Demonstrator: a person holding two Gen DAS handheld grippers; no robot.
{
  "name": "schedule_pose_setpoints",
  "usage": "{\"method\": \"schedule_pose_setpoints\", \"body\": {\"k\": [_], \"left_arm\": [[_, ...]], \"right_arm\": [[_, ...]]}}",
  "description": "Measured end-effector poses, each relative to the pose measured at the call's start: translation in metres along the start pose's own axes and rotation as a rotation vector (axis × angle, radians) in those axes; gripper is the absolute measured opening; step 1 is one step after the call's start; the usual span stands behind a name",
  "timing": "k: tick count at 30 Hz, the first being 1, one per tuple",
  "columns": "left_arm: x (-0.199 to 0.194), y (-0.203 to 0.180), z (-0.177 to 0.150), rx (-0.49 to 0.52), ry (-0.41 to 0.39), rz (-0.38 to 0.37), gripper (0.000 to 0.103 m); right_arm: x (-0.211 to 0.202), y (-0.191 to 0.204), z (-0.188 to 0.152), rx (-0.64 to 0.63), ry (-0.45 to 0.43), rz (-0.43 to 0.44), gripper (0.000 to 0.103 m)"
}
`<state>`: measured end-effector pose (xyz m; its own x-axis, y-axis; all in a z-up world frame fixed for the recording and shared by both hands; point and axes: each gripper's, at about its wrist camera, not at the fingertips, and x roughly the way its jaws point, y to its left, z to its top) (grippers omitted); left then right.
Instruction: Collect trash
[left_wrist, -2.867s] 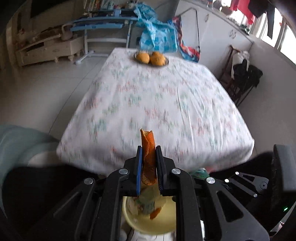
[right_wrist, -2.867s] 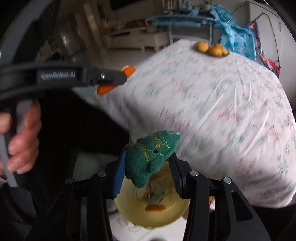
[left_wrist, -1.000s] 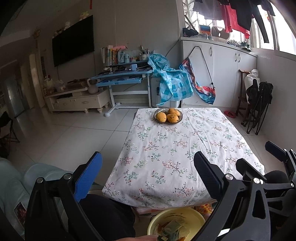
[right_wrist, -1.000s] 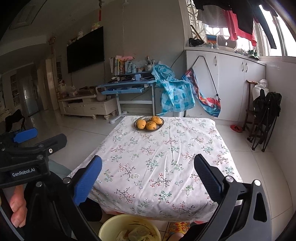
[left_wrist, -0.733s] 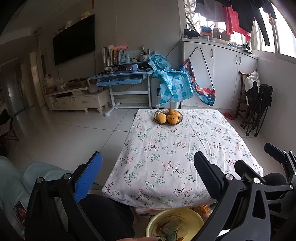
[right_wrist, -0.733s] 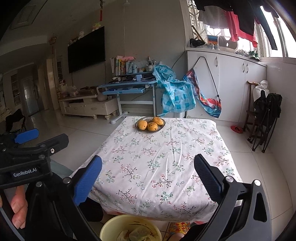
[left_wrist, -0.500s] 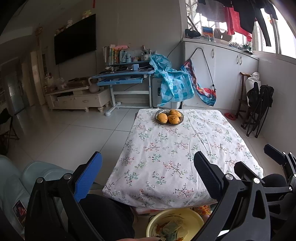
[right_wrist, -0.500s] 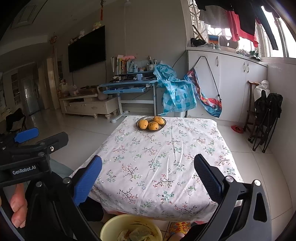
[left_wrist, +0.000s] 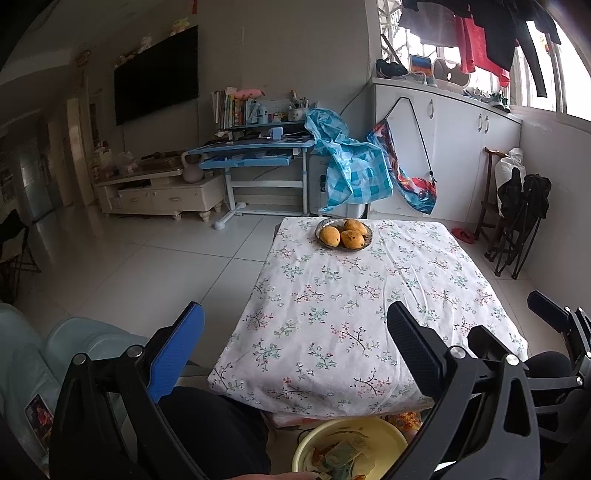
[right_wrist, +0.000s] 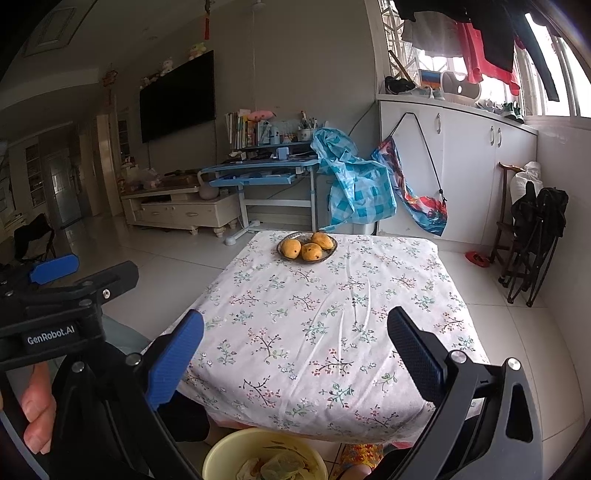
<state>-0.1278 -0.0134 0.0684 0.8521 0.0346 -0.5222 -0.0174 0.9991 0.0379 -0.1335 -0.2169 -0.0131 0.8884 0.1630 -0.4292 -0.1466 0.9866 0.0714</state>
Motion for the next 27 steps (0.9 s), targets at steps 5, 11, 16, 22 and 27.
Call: {"method": "schedule_pose_setpoints", "body": {"k": [5, 11, 16, 22, 27], "left_arm": [[0.001, 0.001, -0.001, -0.001, 0.0, 0.002, 0.096], [0.004, 0.003, -0.001, -0.002, 0.005, 0.004, 0.096], [0.01, 0.005, 0.0, -0.007, 0.012, 0.011, 0.096], [0.02, 0.005, -0.002, -0.006, 0.024, -0.034, 0.096], [0.031, 0.002, -0.004, 0.008, 0.032, -0.022, 0.096]], "right_arm": [[0.0, 0.001, 0.0, -0.001, 0.002, 0.002, 0.095], [0.003, 0.004, 0.001, -0.004, 0.006, 0.005, 0.095], [0.007, 0.006, 0.001, -0.005, 0.012, 0.009, 0.095], [0.013, 0.005, 0.001, -0.002, 0.016, 0.018, 0.095], [0.02, 0.004, 0.001, -0.012, 0.023, 0.02, 0.095]]}}
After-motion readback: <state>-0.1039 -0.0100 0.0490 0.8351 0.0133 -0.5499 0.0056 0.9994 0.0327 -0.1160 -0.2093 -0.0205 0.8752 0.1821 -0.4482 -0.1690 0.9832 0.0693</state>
